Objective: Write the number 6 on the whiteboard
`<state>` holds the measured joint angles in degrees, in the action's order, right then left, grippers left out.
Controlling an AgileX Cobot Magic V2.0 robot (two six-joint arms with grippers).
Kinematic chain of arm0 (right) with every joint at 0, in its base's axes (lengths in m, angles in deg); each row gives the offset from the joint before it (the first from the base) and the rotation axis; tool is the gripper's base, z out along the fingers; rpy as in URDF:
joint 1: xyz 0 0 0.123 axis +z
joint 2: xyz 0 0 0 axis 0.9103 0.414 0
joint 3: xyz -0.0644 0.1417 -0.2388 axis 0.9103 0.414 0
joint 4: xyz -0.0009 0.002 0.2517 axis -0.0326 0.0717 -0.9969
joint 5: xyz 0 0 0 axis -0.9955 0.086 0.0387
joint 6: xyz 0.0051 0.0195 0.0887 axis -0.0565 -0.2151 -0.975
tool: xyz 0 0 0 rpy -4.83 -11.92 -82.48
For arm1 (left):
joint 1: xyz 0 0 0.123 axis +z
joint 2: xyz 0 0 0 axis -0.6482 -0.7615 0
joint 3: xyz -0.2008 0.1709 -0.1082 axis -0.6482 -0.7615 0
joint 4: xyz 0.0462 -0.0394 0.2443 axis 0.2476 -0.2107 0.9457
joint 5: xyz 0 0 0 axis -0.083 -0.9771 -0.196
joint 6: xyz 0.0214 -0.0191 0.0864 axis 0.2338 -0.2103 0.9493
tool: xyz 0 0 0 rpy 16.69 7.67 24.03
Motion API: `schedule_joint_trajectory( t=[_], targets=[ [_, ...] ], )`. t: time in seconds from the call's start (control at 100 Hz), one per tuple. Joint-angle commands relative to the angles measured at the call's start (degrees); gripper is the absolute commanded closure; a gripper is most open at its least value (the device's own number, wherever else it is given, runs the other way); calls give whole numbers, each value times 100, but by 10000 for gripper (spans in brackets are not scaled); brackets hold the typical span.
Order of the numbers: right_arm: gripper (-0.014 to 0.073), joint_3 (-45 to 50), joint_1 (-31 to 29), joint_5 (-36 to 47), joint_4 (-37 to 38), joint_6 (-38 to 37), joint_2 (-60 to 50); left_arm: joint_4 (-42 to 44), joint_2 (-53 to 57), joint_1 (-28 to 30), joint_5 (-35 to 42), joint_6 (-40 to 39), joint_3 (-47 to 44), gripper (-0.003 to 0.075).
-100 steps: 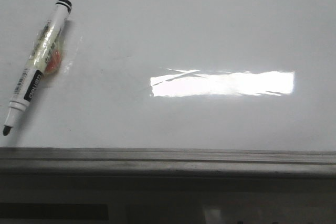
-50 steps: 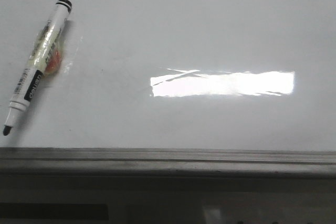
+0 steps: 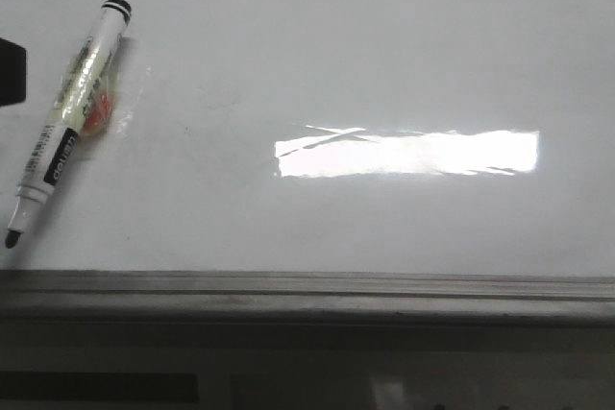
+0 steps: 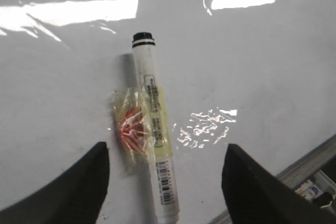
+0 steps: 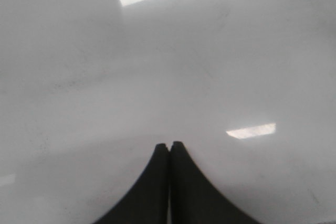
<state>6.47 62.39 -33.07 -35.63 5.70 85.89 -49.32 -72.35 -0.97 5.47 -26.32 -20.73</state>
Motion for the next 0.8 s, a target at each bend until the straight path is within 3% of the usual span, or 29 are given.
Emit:
schedule_joint_trajectory(
  t=[0.0,0.51,0.67,0.79],
  targets=[
    [657,-214,9,455,-7,0,82,-88,-255,-51,538,-56,189,300],
    [657,-214,9,464,-41,0,82,271,-1254,-51,854,0,237,322],
    [657,-214,90,464,-54,0,82,175,-1503,-60,813,-201,237,401],
    [657,-214,282,468,-54,0,82,176,-1527,-60,622,-165,237,548]
  ],
)
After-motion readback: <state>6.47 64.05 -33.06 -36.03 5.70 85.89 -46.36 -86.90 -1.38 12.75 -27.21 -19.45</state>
